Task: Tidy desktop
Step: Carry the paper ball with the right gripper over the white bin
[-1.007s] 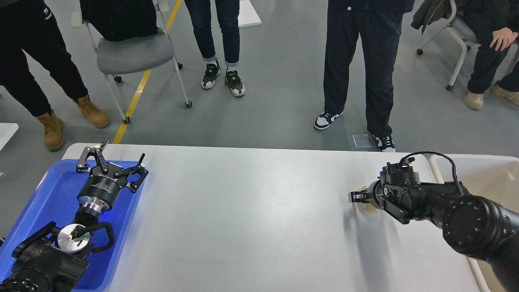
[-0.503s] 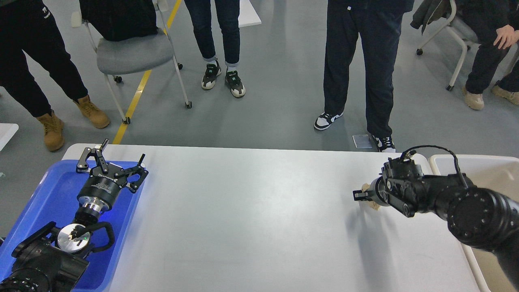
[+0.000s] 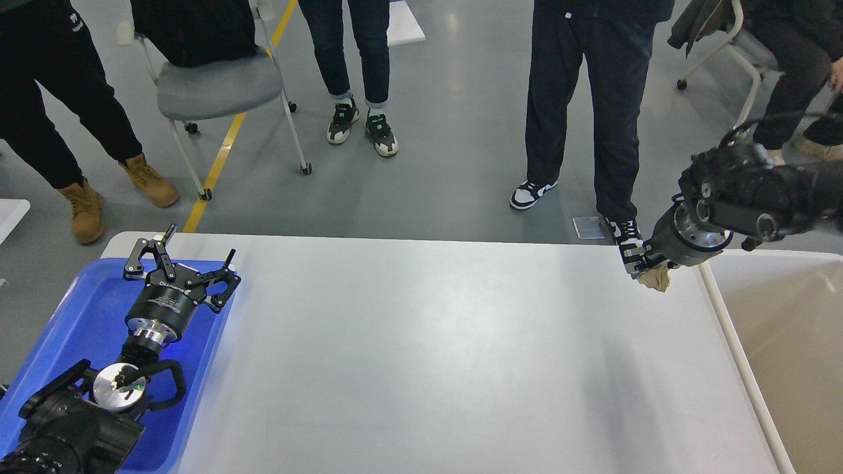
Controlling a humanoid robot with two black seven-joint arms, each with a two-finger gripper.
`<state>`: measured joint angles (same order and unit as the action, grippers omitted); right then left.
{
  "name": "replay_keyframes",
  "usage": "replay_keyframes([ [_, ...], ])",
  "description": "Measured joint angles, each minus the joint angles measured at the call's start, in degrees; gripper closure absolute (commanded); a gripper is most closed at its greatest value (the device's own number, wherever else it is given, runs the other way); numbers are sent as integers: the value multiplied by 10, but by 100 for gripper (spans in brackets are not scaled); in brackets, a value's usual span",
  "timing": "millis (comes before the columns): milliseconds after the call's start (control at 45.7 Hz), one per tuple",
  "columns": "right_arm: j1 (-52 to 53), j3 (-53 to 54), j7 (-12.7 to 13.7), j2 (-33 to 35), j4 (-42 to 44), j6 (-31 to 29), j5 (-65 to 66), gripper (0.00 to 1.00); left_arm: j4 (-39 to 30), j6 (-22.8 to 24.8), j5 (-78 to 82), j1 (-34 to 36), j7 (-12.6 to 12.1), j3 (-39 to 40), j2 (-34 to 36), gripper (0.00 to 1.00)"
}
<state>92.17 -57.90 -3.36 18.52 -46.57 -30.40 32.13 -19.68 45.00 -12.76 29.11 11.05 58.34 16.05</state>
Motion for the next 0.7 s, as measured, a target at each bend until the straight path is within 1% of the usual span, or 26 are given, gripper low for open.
replay_keyframes([
  [175, 121, -16, 1, 46, -90, -61, 12, 100, 0, 0, 0, 0, 0, 0, 0, 0],
  [306, 198, -27, 2, 67, -126, -99, 16, 100, 0, 0, 0, 0, -1, 0, 0, 0],
  [481, 272, -40, 2, 91, -146, -125, 33, 100, 0, 0, 0, 0, -1, 0, 0, 0],
  [569, 291, -44, 2, 105, -141, -128, 48, 100, 0, 0, 0, 0, -1, 0, 0, 0],
  [635, 293, -47, 3, 122, -132, -105, 55, 100, 0, 0, 0, 0, -1, 0, 0, 0],
  [700, 280, -50, 3, 144, -118, -62, 60, 100, 0, 0, 0, 0, -1, 0, 1, 0],
])
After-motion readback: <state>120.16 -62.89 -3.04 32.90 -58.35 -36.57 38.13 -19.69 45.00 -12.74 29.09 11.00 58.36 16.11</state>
